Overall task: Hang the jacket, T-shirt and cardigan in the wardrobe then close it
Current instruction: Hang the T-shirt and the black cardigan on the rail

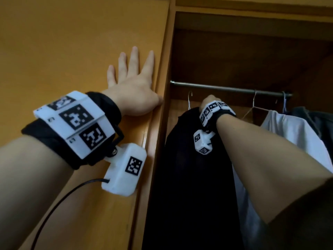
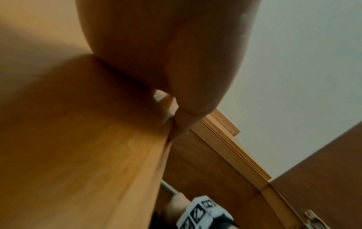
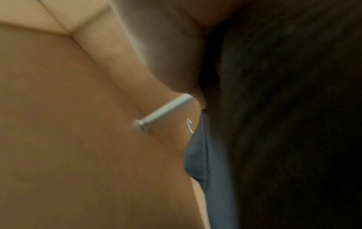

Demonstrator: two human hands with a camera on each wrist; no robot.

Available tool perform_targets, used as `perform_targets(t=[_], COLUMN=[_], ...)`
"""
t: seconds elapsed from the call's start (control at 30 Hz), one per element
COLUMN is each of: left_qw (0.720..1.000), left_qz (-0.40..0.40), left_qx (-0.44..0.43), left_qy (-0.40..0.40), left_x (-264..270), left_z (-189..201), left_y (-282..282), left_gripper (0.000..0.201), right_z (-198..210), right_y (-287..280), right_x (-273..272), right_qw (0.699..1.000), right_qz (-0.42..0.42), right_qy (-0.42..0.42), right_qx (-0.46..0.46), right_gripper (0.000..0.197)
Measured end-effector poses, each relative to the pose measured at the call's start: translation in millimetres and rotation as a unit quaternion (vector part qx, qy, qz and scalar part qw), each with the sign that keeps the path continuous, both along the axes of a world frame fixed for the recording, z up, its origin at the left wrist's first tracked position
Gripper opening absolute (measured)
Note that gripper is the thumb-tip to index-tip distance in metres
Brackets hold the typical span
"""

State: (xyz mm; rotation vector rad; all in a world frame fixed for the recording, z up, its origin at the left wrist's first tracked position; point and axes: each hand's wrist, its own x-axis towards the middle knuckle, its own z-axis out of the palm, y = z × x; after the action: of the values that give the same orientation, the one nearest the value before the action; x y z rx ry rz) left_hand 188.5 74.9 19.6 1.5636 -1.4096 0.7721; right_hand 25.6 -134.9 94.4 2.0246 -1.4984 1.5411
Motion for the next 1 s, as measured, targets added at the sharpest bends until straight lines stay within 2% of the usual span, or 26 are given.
perform_targets(t=[0.03,0.1,0.17,0.23,0.3,0.4,0.47,0.53,0.6,0.67,0.73,0.8,0.83,0.87,0.93,1.0], left_qw=[1.000,1.000,1.000,1.000,1.000,1.000,1.000,1.000,0.999,0.993,0.980,0.969,0.955,0.922,0.822,0.749], left_qz=[0.003,0.008,0.015,0.021,0.025,0.023,0.022,0.017,0.002,-0.029,-0.087,-0.179,-0.252,-0.342,-0.481,-0.549], left_qx=[0.005,0.007,0.006,0.008,0.008,0.001,0.003,0.000,-0.028,-0.102,-0.178,-0.159,-0.112,-0.051,0.062,0.122], left_qy=[0.000,0.000,-0.005,-0.011,-0.005,0.004,0.009,0.020,0.040,0.046,0.028,0.057,0.107,0.175,0.300,0.351], left_x=[0,0,0,0,-1,-8,-13,-18,-27,-42,-66,-97,-113,-130,-156,-173], left_z=[1,2,1,2,0,-4,-7,-10,-16,-26,-40,-48,-50,-49,-39,-24], left_y=[1,2,2,1,2,5,7,10,10,9,11,16,20,26,43,70], left_gripper=[0.099,0.099,0.099,0.099,0.099,0.097,0.096,0.094,0.092,0.082,0.061,0.039,0.035,0.037,0.052,0.075], right_z=[-3,-7,-8,-13,-24,-40,-45,-47,-46,-47,-49,-56,-58,-59,-61,-59], right_y=[-2,-2,2,6,20,43,54,64,72,86,98,115,125,137,173,213], right_x=[-1,-7,-17,-36,-56,-92,-109,-122,-130,-135,-144,-152,-154,-154,-151,-146], right_qw=[1.000,0.999,0.997,0.996,0.995,0.987,0.970,0.973,0.967,0.964,0.969,0.971,0.969,0.965,0.955,0.950], right_qz=[0.001,-0.037,-0.043,-0.047,-0.014,0.026,0.080,0.039,0.005,0.032,0.059,0.073,0.088,0.104,0.142,0.161], right_qy=[-0.019,-0.022,-0.068,-0.075,-0.096,-0.146,-0.216,-0.223,-0.255,-0.261,-0.237,-0.228,-0.228,-0.235,-0.250,-0.249], right_qx=[0.002,-0.001,-0.018,-0.003,0.016,0.058,0.074,0.050,-0.009,-0.025,-0.025,-0.030,-0.037,-0.047,-0.071,-0.093], right_gripper=[0.015,0.029,0.024,0.021,0.017,0.022,0.020,0.030,0.029,0.026,0.027,0.034,0.035,0.035,0.030,0.031])
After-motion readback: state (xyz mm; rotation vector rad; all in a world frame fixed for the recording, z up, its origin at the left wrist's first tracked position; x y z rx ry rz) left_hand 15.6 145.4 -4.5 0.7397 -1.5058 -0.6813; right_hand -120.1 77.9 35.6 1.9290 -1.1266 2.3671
